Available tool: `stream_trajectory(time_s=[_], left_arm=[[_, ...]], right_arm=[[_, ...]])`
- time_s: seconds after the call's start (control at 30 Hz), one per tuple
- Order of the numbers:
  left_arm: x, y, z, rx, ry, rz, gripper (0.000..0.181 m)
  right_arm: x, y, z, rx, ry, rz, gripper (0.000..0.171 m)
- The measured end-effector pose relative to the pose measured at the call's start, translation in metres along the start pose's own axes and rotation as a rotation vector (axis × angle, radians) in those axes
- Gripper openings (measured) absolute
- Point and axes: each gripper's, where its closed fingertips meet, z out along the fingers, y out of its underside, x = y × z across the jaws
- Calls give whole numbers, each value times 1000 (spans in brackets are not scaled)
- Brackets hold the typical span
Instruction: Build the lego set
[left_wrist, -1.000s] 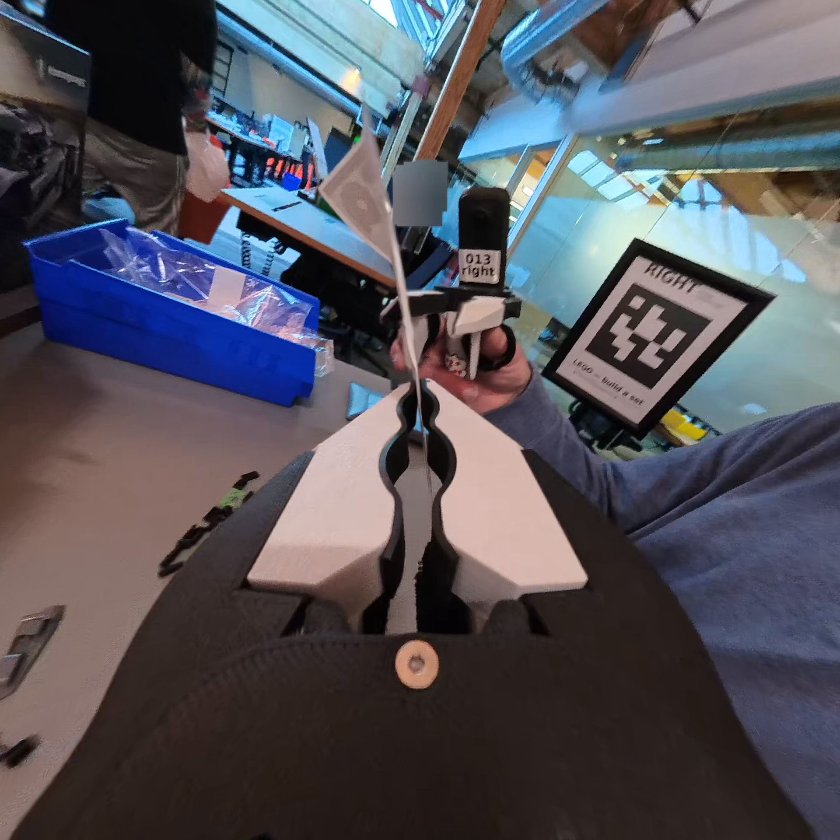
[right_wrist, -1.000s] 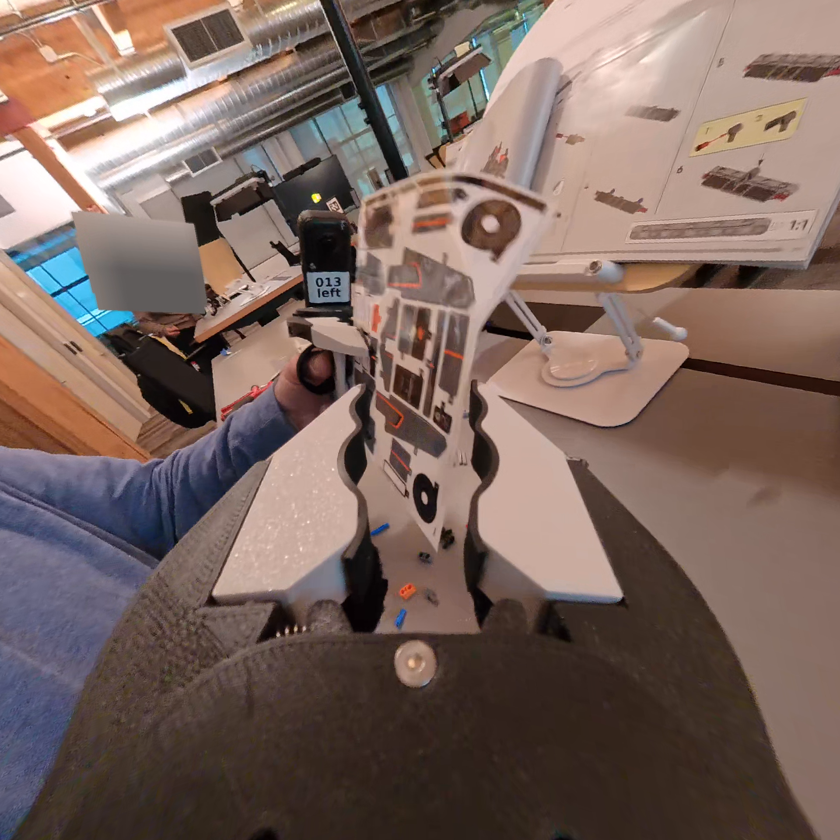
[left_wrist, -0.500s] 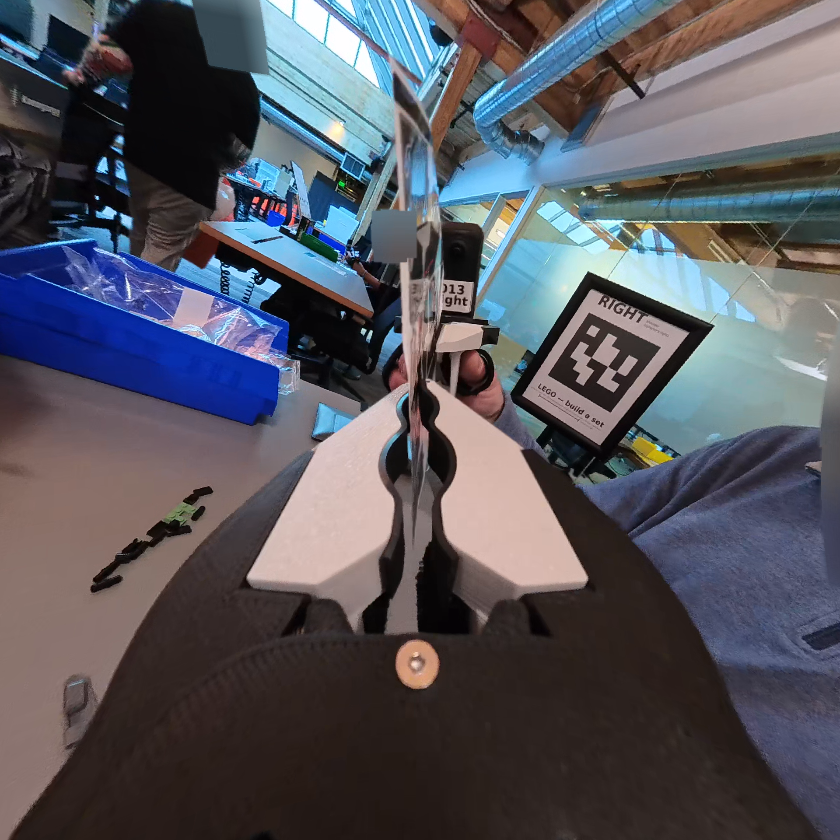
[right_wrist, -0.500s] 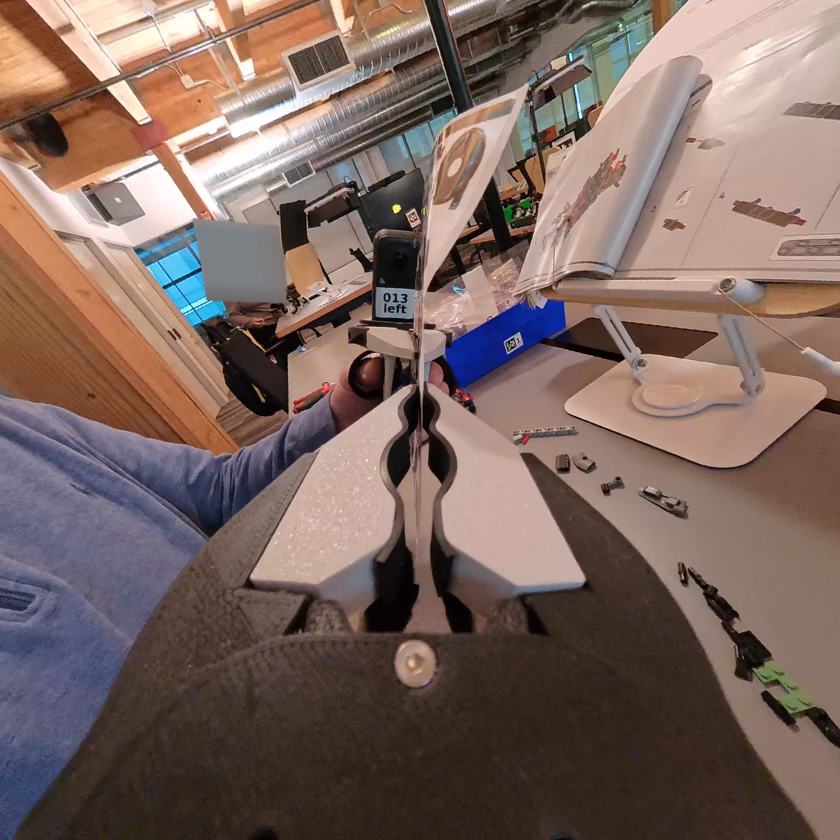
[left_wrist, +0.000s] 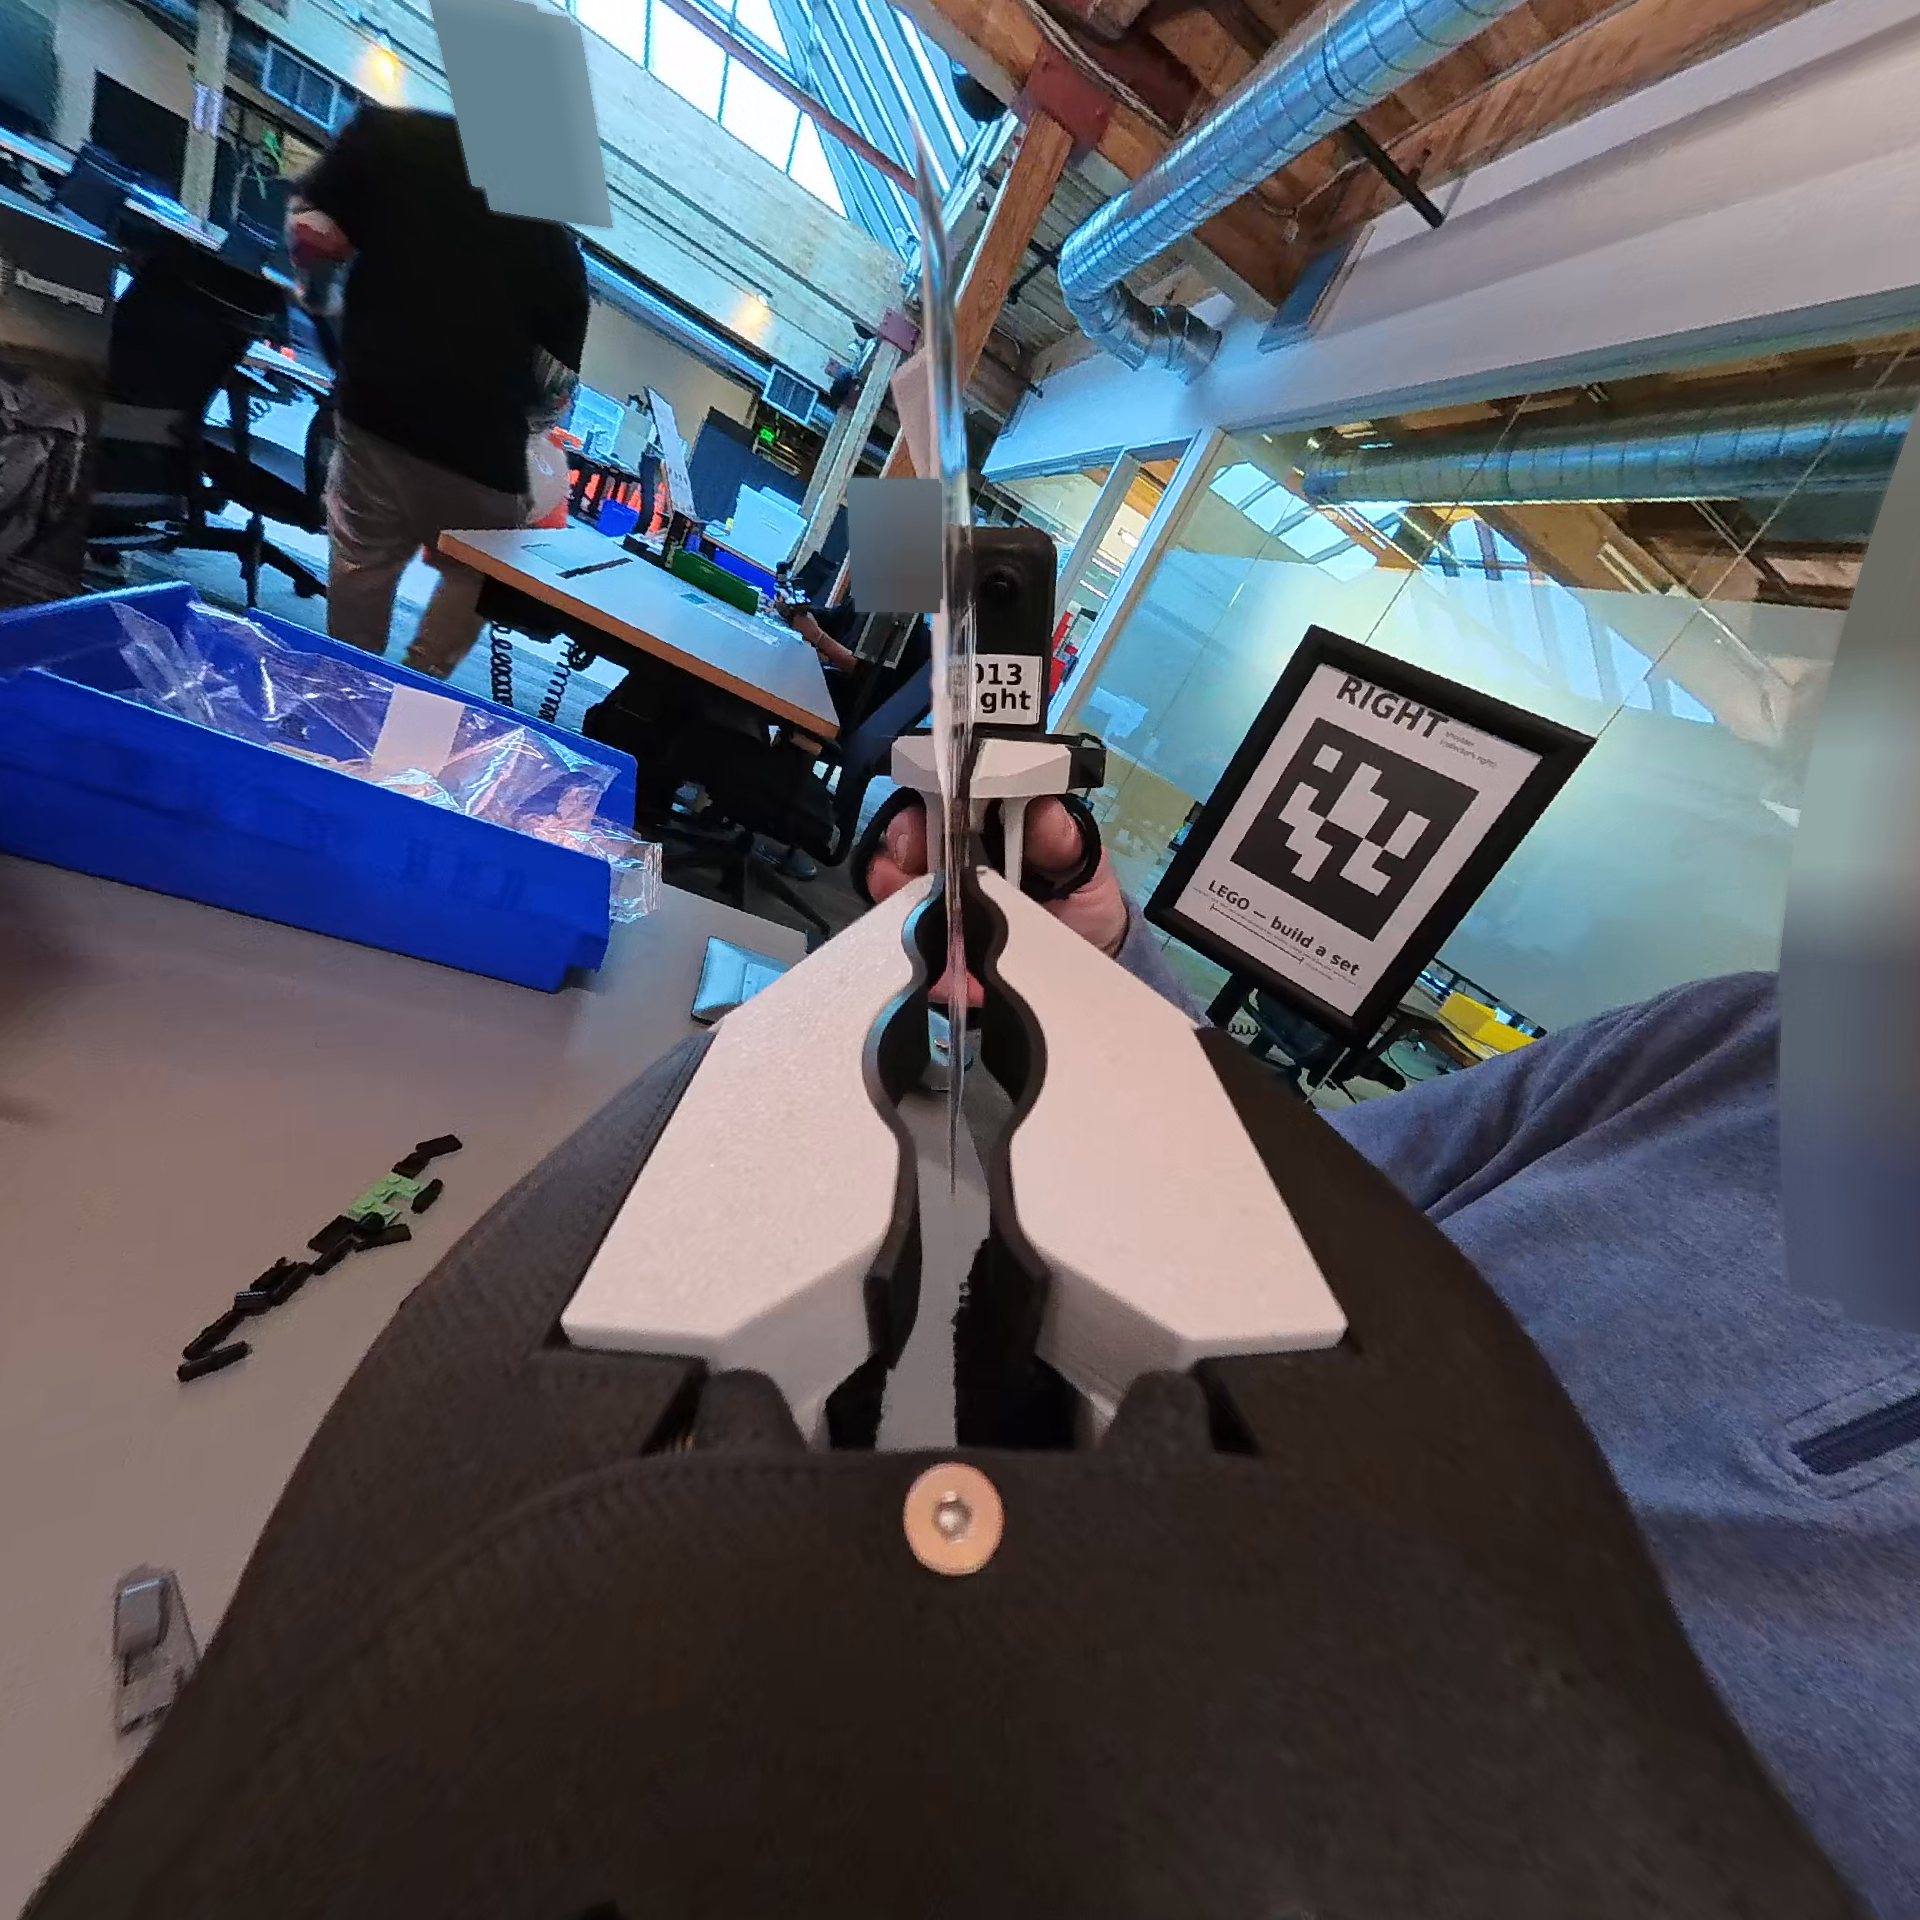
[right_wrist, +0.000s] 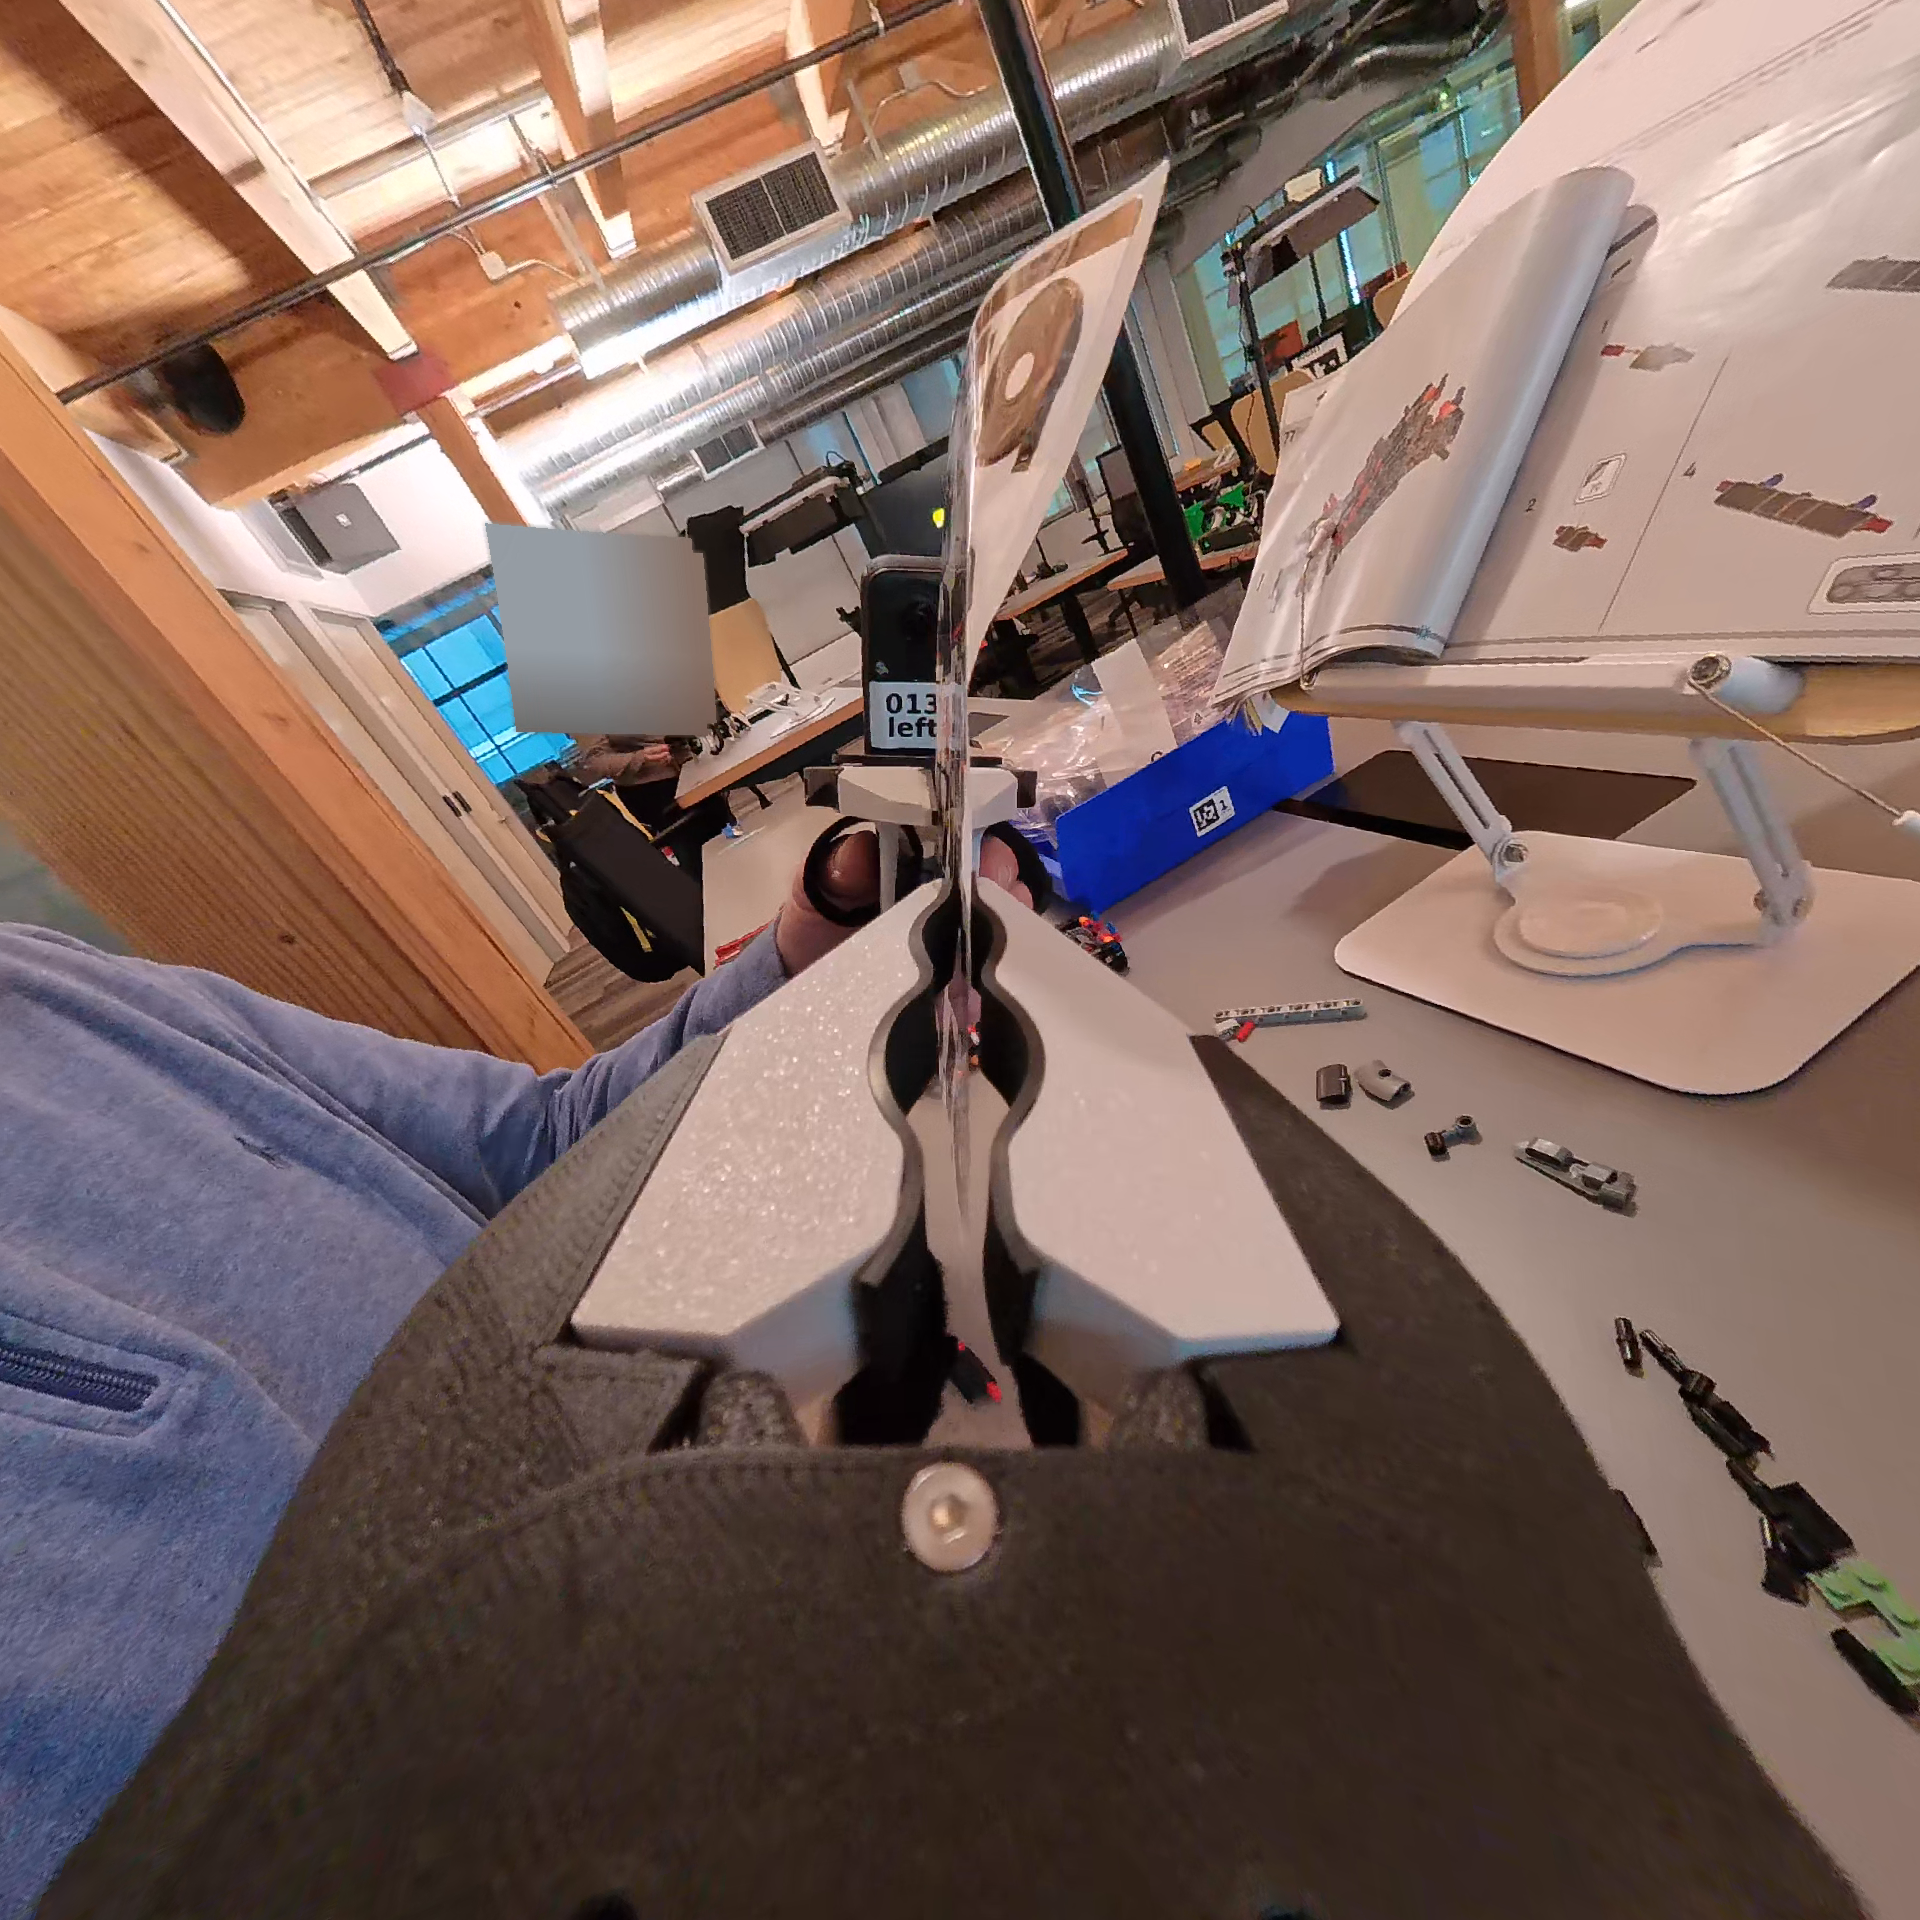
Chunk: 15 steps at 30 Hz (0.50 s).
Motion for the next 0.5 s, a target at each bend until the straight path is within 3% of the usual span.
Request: stream_trajectory(time_s=[0.5], left_arm=[[-1,-3,-7,26,-20,-9,2]], right_arm=[[-1,0,1,12,-13,19,0]])
